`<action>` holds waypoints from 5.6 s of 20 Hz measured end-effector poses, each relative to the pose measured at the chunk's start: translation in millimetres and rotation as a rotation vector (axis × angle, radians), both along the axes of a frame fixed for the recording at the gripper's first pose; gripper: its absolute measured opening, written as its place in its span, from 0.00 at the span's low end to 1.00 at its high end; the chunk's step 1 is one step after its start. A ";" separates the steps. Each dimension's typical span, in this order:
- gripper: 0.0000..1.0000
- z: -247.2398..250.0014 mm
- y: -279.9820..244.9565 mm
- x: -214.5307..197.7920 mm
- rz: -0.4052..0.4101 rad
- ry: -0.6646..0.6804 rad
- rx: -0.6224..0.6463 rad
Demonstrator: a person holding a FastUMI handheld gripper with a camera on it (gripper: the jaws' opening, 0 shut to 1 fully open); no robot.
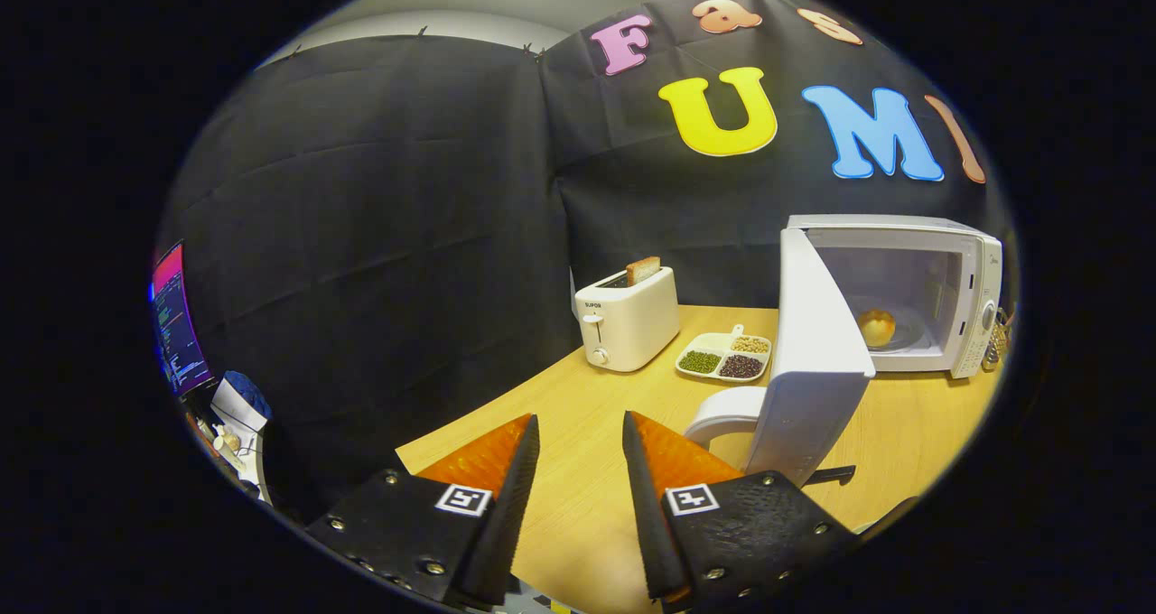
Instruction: Open the microwave, put the food inside, and close the microwave door.
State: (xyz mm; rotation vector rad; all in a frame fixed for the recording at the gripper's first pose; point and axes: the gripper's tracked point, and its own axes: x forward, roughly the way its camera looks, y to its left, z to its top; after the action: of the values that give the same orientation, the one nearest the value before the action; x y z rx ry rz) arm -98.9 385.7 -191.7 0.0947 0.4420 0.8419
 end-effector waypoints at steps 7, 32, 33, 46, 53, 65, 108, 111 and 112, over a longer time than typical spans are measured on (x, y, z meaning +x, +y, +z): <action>0.01 -11.1 -25.1 14.5 -0.054 -0.002 -0.052; 0.01 -20.3 -198.1 124.4 -0.356 -0.007 -0.133; 0.01 -21.6 -203.9 129.3 -0.368 -0.007 -0.135; 0.01 -23.0 -264.3 200.9 -0.524 -0.012 -0.136; 0.01 -28.3 -273.4 236.6 -0.551 -0.018 -0.143; 0.01 -33.9 -290.6 290.8 -0.580 -0.036 -0.160; 0.38 119.5 -324.2 144.6 -0.720 -0.299 -0.132; 0.70 121.1 -322.3 123.0 -0.711 -0.307 -0.125; 0.82 122.2 -322.4 116.8 -0.706 -0.313 -0.125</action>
State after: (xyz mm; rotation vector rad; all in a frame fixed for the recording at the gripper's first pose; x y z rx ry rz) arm 17.8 63.3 -69.4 -0.0016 0.1403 0.1257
